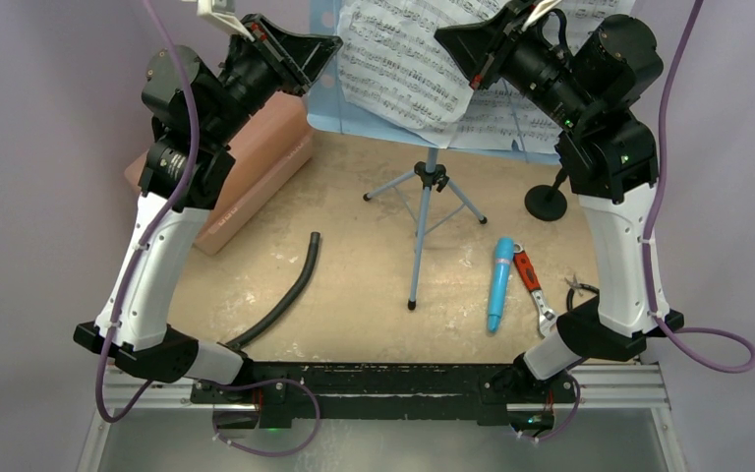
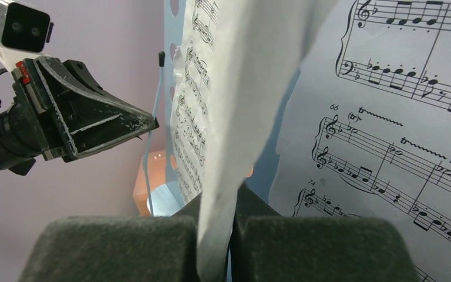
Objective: Set up the instrument practice props
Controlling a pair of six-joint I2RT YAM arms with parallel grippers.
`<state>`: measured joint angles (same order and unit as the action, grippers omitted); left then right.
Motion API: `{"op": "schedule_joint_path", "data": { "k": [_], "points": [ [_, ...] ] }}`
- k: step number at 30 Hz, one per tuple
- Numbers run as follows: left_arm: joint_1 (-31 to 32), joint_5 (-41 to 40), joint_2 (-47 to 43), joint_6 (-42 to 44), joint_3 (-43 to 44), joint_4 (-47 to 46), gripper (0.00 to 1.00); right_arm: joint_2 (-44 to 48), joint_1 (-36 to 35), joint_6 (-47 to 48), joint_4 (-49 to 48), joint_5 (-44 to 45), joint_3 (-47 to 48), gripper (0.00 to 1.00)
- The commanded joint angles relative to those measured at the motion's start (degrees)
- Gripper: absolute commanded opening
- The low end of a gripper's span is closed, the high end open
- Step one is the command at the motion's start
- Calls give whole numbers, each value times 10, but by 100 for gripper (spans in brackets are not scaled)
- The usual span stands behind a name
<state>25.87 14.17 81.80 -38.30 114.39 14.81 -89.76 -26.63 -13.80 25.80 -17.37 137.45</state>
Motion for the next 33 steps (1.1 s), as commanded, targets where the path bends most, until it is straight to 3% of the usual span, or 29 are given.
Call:
{"op": "schedule_joint_path", "data": {
  "k": [1,33],
  "points": [
    [-2,2,-29,16,-7,-50,0,2,-2,5,-31,11,13,0],
    [-2,56,-29,2,-31,-91,0,-12,-7,-19,-94,-49,0,0]
  ]
}}
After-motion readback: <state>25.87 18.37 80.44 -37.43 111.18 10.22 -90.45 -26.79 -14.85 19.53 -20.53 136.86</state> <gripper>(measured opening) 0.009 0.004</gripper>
